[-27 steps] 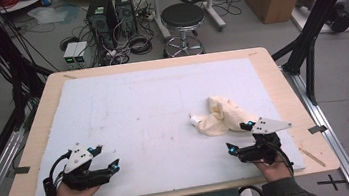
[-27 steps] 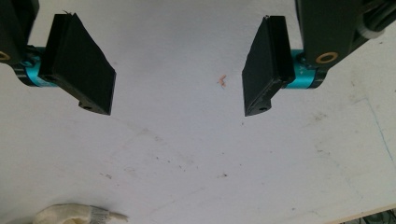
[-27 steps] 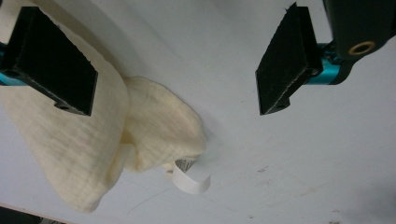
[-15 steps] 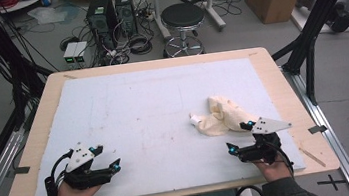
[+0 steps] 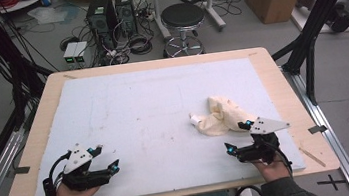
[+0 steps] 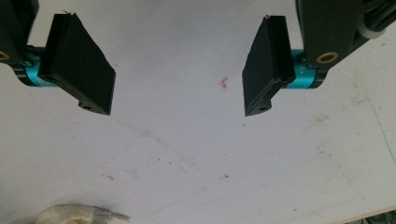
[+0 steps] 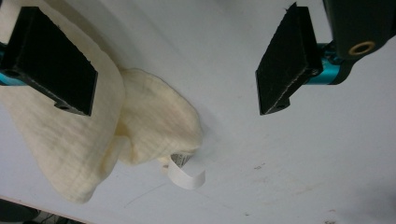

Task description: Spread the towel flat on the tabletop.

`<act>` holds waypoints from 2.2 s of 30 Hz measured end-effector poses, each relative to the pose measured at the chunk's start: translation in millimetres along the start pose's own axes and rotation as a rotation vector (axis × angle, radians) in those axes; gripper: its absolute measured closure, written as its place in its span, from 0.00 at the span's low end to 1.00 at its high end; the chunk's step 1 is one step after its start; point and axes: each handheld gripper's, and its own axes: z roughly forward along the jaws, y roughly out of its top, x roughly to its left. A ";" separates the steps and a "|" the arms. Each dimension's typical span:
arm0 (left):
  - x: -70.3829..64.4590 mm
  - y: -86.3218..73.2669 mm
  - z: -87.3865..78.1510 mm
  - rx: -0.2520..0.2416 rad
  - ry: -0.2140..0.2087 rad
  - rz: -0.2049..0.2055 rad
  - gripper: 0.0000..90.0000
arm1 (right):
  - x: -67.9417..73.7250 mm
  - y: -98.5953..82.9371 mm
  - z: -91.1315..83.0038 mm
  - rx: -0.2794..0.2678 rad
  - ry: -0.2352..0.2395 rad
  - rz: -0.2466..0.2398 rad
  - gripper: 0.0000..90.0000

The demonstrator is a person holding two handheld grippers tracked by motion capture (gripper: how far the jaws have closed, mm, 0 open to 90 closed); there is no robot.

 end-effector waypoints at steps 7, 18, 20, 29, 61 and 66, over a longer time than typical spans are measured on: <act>-0.5 -0.1 -0.7 -0.004 0.002 -0.002 0.29 | -2.5 8.6 2.5 -0.022 0.001 0.006 0.13; 1.3 0.1 -1.9 -0.014 0.009 -0.007 0.29 | -6.6 28.8 12.6 -0.005 0.016 -0.029 0.13; 2.4 0.0 -2.0 -0.016 0.008 -0.011 0.29 | -8.3 33.3 14.5 -0.001 0.017 -0.035 0.14; 7.1 0.4 -1.5 -0.026 0.015 -0.027 0.29 | -19.4 44.8 22.9 0.009 0.017 -0.026 0.14; 6.8 4.6 8.9 -0.024 -0.001 -0.017 0.29 | -57.7 42.0 74.1 0.128 -0.066 0.066 0.40; 6.8 4.9 9.2 -0.024 -0.005 -0.018 0.29 | -58.4 36.7 81.7 0.160 -0.078 0.084 0.52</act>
